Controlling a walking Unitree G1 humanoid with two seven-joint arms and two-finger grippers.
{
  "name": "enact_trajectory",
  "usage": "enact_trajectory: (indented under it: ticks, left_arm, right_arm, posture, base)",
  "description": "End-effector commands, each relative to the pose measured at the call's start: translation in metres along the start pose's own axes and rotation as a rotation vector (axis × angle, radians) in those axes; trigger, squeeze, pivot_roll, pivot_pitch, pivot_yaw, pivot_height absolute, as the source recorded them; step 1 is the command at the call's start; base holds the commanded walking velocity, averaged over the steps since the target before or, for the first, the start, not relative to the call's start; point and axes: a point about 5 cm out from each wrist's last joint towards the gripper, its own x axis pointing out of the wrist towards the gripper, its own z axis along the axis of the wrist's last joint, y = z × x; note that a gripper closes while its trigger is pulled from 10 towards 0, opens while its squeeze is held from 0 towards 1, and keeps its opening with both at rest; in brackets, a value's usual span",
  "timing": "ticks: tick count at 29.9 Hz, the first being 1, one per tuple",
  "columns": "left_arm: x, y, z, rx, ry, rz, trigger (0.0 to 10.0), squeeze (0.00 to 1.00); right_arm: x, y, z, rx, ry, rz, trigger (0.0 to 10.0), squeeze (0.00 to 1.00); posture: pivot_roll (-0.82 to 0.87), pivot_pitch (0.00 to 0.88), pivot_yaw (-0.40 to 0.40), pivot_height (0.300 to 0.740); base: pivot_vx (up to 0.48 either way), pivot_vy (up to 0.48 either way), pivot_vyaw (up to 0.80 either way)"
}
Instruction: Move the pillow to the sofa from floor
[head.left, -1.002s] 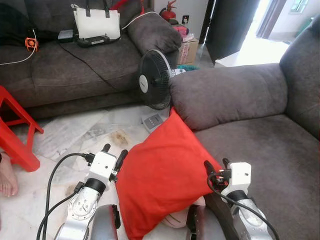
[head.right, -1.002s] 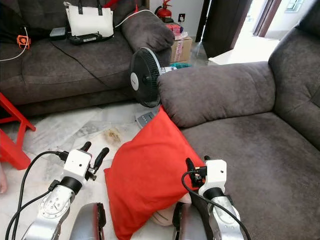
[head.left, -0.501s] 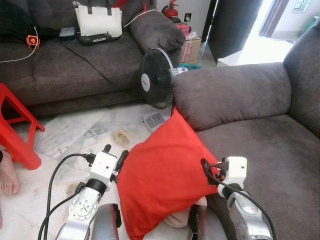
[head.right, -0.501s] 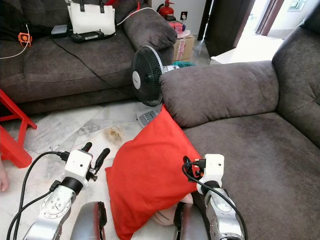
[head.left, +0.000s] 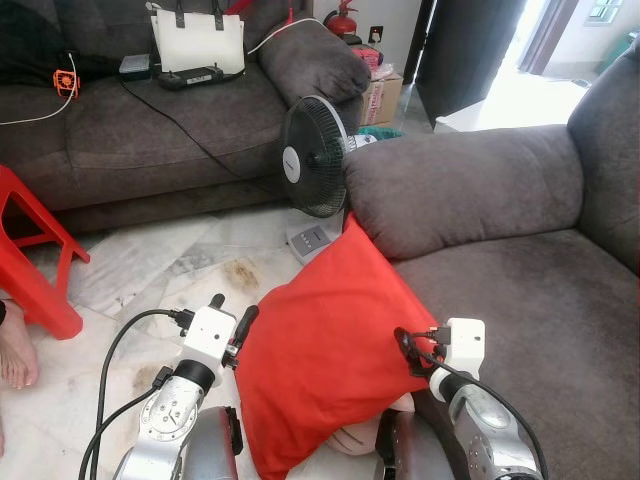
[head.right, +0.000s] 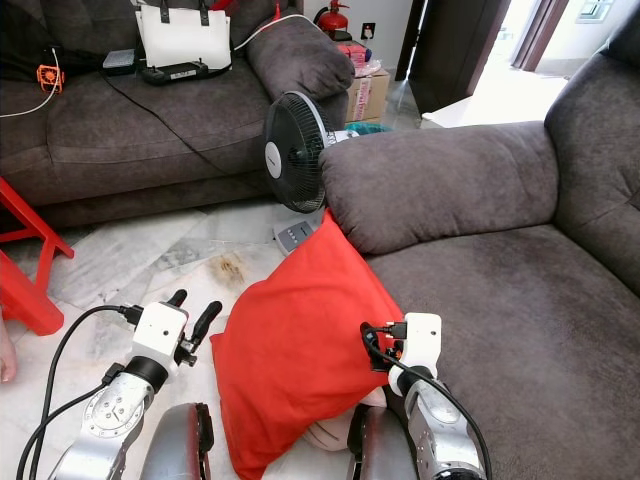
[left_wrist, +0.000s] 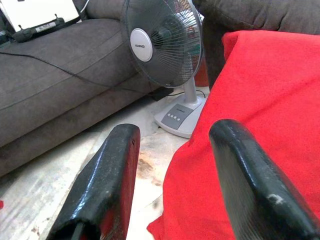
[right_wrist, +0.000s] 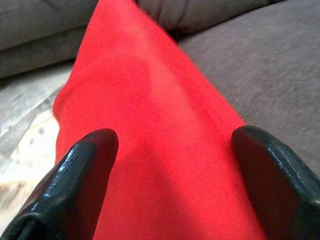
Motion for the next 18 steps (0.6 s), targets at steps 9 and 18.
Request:
enact_trajectory:
  ticks: [9,18]
  left_arm:
    - [0.0,-0.003,-0.002,-0.017,0.01,-0.007,10.0,0.0]
    - [-0.001,-0.002,-0.005,-0.016,0.022,-0.007,10.0,0.0]
  right_arm:
    - [0.002,-0.008,0.023,0.023,-0.132,-0.023,10.0,0.0]
    - [0.001,-0.014,0.01,-0.001,-0.032,-0.04,10.0,0.0]
  posture:
    - [0.14,0.05,-0.088,0.541]
    - [0.14,0.05,-0.088,0.541]
  base:
    - [0.0,0.0,0.0]
    - [0.0,0.0,0.0]
